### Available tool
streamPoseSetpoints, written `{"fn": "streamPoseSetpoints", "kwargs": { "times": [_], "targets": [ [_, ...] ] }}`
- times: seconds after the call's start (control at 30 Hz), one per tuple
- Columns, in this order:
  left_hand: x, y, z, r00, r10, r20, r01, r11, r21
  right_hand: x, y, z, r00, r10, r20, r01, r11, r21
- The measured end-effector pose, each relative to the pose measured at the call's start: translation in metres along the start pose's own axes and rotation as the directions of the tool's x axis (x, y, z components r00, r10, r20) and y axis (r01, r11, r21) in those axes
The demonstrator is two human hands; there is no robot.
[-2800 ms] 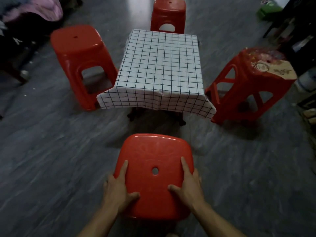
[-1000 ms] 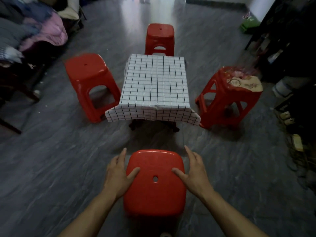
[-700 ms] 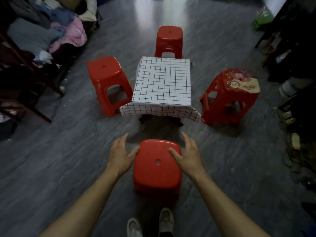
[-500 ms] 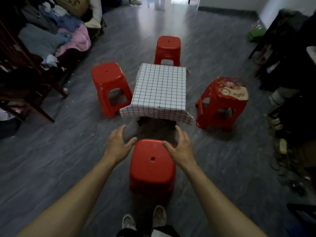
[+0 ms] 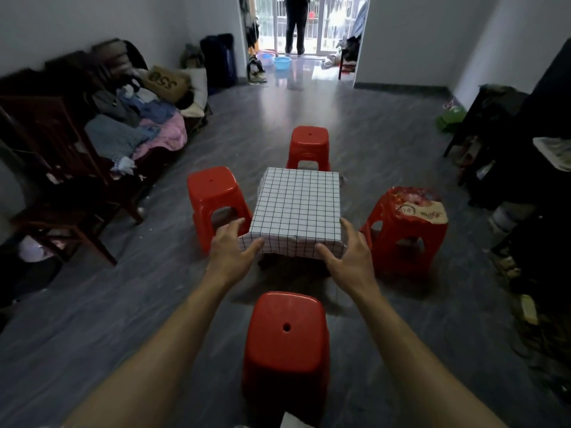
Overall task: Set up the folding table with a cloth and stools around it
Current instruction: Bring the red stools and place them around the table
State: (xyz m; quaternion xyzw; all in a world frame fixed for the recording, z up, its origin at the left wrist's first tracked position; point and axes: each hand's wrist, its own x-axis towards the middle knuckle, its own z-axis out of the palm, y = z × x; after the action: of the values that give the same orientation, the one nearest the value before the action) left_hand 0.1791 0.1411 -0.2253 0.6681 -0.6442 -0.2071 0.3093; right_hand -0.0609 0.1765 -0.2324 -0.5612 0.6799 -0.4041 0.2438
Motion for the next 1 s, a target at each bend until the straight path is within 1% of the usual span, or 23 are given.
{"fn": "streamPoseSetpoints", "kwargs": {
  "times": [0.1,0.23,0.4,0.47,0.57,0.67,0.8,1.0],
  "targets": [
    [-0.002,-0.001,-0.005,1.0,0.002,-0.012,-0.002,1.0,-0.001,0.0,-0.007,0.006,1.0,-0.019,-0.008,0.02,0.999,0.044],
    [-0.008,-0.011,-0.016,1.0,0.018,-0.023,-0.017,1.0,0.024,-0.002,-0.019,0.023,1.0,-0.007,-0.006,0.008,0.999,0.038],
    [-0.004,-0.043,-0.04,0.999,-0.021,-0.048,0.021,1.0,-0.003,-0.013,-0.043,0.056,0.999,-0.009,0.035,0.008,1.0,0.027],
    [0.0,-0.059,-0.05,0.999,-0.031,-0.034,0.031,0.999,-0.013,-0.015,-0.055,0.073,0.998,-0.007,0.054,0.006,1.0,0.02],
    [0.002,-0.091,-0.07,0.999,-0.033,0.003,0.033,0.999,-0.026,-0.017,-0.08,0.104,0.997,-0.008,0.074,0.01,1.0,-0.017],
    [0.01,-0.13,-0.103,0.999,-0.039,-0.014,0.037,0.996,-0.075,-0.017,-0.115,0.143,0.996,-0.05,0.077,0.054,0.997,-0.049],
    [0.024,-0.192,-0.163,0.998,-0.056,-0.04,0.05,0.991,-0.128,-0.025,-0.167,0.208,0.994,-0.062,0.093,0.07,0.994,-0.089],
    [0.042,-0.278,-0.243,0.999,-0.046,-0.013,0.045,0.994,-0.1,-0.031,-0.232,0.298,0.978,-0.11,0.175,0.136,0.98,-0.143]
  ]
}}
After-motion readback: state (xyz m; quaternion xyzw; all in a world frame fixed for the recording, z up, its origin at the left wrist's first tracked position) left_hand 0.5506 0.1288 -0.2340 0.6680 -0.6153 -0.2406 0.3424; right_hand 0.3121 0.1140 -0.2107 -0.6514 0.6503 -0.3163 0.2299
